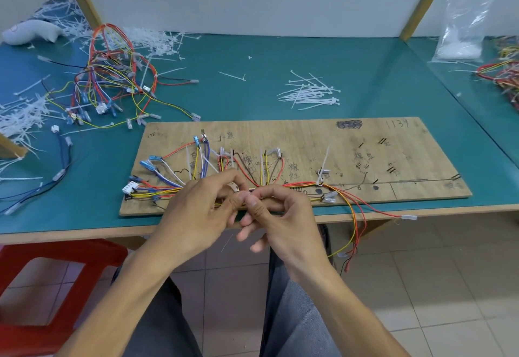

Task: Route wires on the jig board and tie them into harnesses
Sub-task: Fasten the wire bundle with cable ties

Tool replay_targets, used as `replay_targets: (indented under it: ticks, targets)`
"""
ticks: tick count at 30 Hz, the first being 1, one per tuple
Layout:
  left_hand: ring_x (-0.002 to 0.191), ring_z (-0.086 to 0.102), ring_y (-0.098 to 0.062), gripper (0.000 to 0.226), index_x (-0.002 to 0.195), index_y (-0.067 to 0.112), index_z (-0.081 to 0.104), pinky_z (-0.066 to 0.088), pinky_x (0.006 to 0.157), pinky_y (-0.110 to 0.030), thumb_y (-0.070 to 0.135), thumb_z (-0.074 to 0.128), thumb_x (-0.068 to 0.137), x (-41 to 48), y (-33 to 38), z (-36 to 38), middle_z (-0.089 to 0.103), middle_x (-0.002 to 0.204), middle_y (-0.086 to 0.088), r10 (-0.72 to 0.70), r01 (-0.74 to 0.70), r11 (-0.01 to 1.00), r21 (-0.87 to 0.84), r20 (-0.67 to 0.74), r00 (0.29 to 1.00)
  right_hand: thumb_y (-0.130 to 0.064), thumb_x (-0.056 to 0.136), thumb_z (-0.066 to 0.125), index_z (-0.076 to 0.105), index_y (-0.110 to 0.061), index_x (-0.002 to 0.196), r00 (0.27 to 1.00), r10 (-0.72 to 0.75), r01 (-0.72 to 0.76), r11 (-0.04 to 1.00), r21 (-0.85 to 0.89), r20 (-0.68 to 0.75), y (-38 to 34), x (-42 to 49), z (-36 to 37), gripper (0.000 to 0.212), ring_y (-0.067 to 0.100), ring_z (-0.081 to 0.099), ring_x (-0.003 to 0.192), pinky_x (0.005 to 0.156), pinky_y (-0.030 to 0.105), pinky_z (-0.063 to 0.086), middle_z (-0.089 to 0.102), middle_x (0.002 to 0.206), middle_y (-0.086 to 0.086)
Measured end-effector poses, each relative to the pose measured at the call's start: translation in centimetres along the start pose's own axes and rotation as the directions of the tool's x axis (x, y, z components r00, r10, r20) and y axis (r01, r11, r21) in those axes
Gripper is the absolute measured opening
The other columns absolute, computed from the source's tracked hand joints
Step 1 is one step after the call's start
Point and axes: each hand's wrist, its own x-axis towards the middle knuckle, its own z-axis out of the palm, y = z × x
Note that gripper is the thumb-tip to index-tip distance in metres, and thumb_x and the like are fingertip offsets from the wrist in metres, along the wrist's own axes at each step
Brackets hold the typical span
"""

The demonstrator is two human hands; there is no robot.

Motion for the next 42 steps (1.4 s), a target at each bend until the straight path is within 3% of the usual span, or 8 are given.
replay_targets:
  ticks: [7, 12, 18, 23, 29, 35, 38, 42]
  targets:
    - [0.057, 0.056, -0.009, 0.006, 0.103, 0.041, 0.055, 0.052, 0.057, -0.036, 0.037, 0.056, 0.107, -0.1, 0.4, -0.1, 0.062, 0.067, 0.012, 0.098, -0.094, 0.988, 0.123, -0.024, 0.995, -0.022, 0.100, 0.072, 0.070, -0.005, 0.100, 1.000, 0.017, -0.017, 1.000, -0.021, 0.008, 0.0, 0.2, -0.2, 0.017, 0.031, 0.073, 0.059, 0.041, 0.026, 0.051, 0.072, 0.073, 0.016]
    - [0.067, 0.061, -0.025, 0.010, 0.106, 0.038, 0.040, 0.051, 0.061, -0.044, 0.046, 0.035, 0.106, -0.4, 0.5, 0.7, 0.059, 0.067, 0.009, 0.102, -0.088, 0.936, 0.340, -0.023, 0.995, -0.021, 0.102, 0.071, 0.070, -0.008, 0.102, 1.000, 0.016, -0.014, 0.997, -0.077, 0.023, -0.1, 0.2, -0.2, 0.013, 0.030, 0.073, 0.058, 0.041, 0.027, 0.051, 0.073, 0.071, 0.011]
    - [0.055, 0.064, -0.040, 0.016, 0.112, 0.016, 0.042, 0.045, 0.050, -0.040, 0.031, 0.036, 0.110, 0.0, 0.6, 2.2, 0.064, 0.062, 0.000, 0.181, -0.044, 0.872, 0.488, -0.237, 0.955, -0.027, 0.102, 0.071, 0.071, -0.014, 0.096, 0.999, 0.036, -0.036, 0.990, -0.138, -0.005, 0.3, 0.1, -0.1, 0.014, 0.031, 0.070, 0.049, 0.039, 0.025, 0.047, 0.071, 0.067, 0.016]
    - [0.040, 0.055, -0.044, 0.008, 0.106, 0.013, 0.034, 0.031, 0.045, -0.033, 0.015, 0.042, 0.107, 1.2, 1.0, 2.5, 0.055, 0.049, -0.012, 0.220, 0.006, 0.885, 0.465, -0.430, 0.875, -0.025, 0.103, 0.069, 0.070, -0.018, 0.091, 0.998, 0.032, -0.044, 0.971, -0.234, -0.053, 0.7, 0.2, 0.1, 0.013, 0.030, 0.066, 0.040, 0.036, 0.026, 0.045, 0.069, 0.060, 0.016]
    - [0.050, 0.060, -0.045, 0.009, 0.108, 0.020, 0.030, 0.048, 0.044, -0.049, 0.013, 0.036, 0.107, 1.5, 0.8, 3.5, 0.062, 0.062, -0.012, 0.213, -0.028, 0.936, 0.350, -0.504, 0.837, -0.026, 0.100, 0.073, 0.072, -0.024, 0.089, 0.993, -0.006, -0.021, 0.975, -0.221, -0.119, 1.1, 0.0, 0.4, 0.011, 0.029, 0.063, 0.036, 0.037, 0.030, 0.048, 0.068, 0.058, 0.015]
    - [0.048, 0.056, -0.045, 0.002, 0.106, 0.018, 0.033, 0.042, 0.042, -0.042, 0.020, 0.032, 0.107, 1.5, 1.0, 3.9, 0.059, 0.061, -0.010, 0.235, -0.055, 0.948, 0.314, -0.572, 0.786, -0.027, 0.096, 0.078, 0.083, -0.034, 0.093, 0.967, -0.070, 0.035, 0.989, -0.145, -0.244, 2.5, -0.6, 1.1, 0.010, 0.024, 0.061, 0.035, 0.038, 0.030, 0.048, 0.068, 0.055, 0.009]
    - [0.046, 0.053, -0.045, 0.003, 0.105, 0.019, 0.033, 0.036, 0.043, -0.038, 0.020, 0.033, 0.109, 1.5, 1.0, 4.1, 0.055, 0.060, -0.009, 0.229, -0.051, 0.952, 0.301, -0.590, 0.774, -0.025, 0.093, 0.082, 0.085, -0.032, 0.092, 0.932, -0.187, 0.112, 0.963, -0.244, -0.311, 3.6, -0.6, 1.4, 0.008, 0.009, 0.041, 0.043, 0.050, 0.025, 0.039, 0.050, 0.048, -0.008]
    - [0.050, 0.055, -0.047, 0.007, 0.107, 0.019, 0.032, 0.042, 0.041, -0.047, 0.025, 0.029, 0.110, 1.3, 1.1, 4.2, 0.059, 0.063, -0.012, 0.191, -0.048, 0.967, 0.250, -0.589, 0.785, -0.022, 0.088, 0.086, 0.085, -0.035, 0.090, 0.907, -0.212, 0.131, 0.963, -0.236, -0.365, 4.1, -0.1, 1.3, 0.013, 0.011, 0.028, 0.054, 0.057, 0.027, 0.030, 0.034, 0.049, -0.010]
